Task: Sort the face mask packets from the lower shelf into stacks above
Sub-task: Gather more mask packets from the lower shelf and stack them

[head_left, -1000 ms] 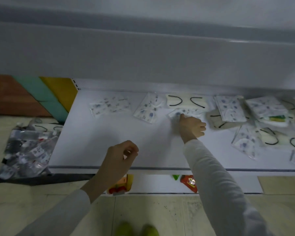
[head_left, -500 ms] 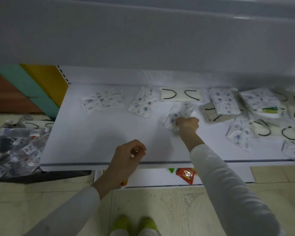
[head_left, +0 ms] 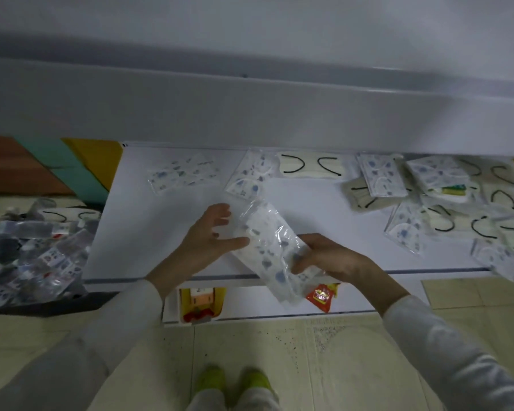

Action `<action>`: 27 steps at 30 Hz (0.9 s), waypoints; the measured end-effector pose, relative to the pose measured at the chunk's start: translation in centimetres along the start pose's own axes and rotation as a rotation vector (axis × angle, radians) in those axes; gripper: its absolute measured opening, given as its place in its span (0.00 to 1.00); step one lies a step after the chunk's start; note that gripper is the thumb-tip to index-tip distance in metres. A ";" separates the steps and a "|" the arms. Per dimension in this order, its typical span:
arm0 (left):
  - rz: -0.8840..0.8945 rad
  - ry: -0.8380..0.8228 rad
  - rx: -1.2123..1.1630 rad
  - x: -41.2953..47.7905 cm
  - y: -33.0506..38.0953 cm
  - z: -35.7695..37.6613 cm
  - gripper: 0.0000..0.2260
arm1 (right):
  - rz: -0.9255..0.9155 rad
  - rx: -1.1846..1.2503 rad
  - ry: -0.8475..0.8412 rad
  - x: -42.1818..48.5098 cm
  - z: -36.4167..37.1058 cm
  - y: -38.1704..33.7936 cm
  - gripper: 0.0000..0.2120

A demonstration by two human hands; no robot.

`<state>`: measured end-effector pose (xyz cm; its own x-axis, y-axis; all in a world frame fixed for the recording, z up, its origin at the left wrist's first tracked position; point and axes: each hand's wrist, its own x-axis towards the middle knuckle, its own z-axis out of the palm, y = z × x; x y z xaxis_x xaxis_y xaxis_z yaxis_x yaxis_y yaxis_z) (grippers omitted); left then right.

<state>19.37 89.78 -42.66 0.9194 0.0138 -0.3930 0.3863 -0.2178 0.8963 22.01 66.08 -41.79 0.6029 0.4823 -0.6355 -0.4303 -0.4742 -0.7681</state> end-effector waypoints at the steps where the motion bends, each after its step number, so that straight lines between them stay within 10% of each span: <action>1: -0.021 -0.063 -0.045 -0.1 0.3 -0.6 0.28 | -0.001 -0.047 -0.048 0.1 0.3 -0.6 0.16; 8: -0.008 -0.011 -0.105 -0.8 -1.5 -3.9 0.05 | -0.040 -0.151 -0.120 3.8 1.8 -4.1 0.10; 13: -0.024 0.161 -0.259 -2.0 -3.6 -7.3 0.11 | 0.165 -0.300 0.695 11.8 0.8 -3.1 0.21; 18: -0.072 0.165 -0.470 -3.5 -5.3 -11.0 0.10 | 0.298 -0.560 1.024 18.4 3.0 -3.8 0.33; 27: -0.056 0.227 -0.548 -3.4 -6.9 -11.6 0.09 | 0.051 -0.018 0.981 19.1 5.3 -5.6 0.22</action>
<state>14.47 102.55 -45.15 0.8658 0.2323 -0.4432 0.3608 0.3238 0.8746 32.34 81.85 -50.06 0.8781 -0.3608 -0.3143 -0.4656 -0.4929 -0.7351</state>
